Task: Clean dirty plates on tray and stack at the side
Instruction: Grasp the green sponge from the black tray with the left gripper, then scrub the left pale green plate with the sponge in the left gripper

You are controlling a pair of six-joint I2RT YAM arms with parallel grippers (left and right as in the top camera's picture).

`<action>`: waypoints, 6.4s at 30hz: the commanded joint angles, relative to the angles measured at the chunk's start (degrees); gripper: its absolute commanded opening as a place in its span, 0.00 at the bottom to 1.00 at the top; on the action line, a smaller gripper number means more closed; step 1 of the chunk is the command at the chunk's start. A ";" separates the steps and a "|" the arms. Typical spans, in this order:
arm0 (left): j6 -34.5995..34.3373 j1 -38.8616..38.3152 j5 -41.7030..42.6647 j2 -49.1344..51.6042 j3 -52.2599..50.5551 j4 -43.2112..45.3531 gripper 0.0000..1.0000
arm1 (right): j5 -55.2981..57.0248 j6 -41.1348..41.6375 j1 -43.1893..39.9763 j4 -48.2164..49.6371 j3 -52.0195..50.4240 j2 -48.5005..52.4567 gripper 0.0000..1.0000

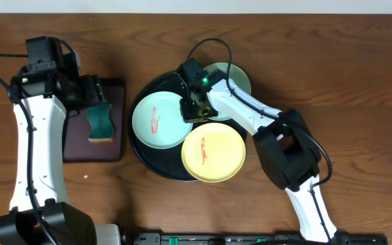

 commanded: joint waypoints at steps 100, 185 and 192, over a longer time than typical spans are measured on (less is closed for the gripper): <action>0.13 -0.15 1.92 10.97 4.42 -2.73 0.07 | 2.51 -2.67 0.59 -0.42 0.70 2.21 0.01; 3.23 -22.47 17.99 28.00 -1.92 1.86 0.07 | 0.72 -2.60 0.48 -1.22 0.70 2.23 0.01; -3.63 -19.19 12.90 27.80 2.95 5.11 0.07 | -0.46 -2.64 0.35 -1.25 0.70 2.21 0.01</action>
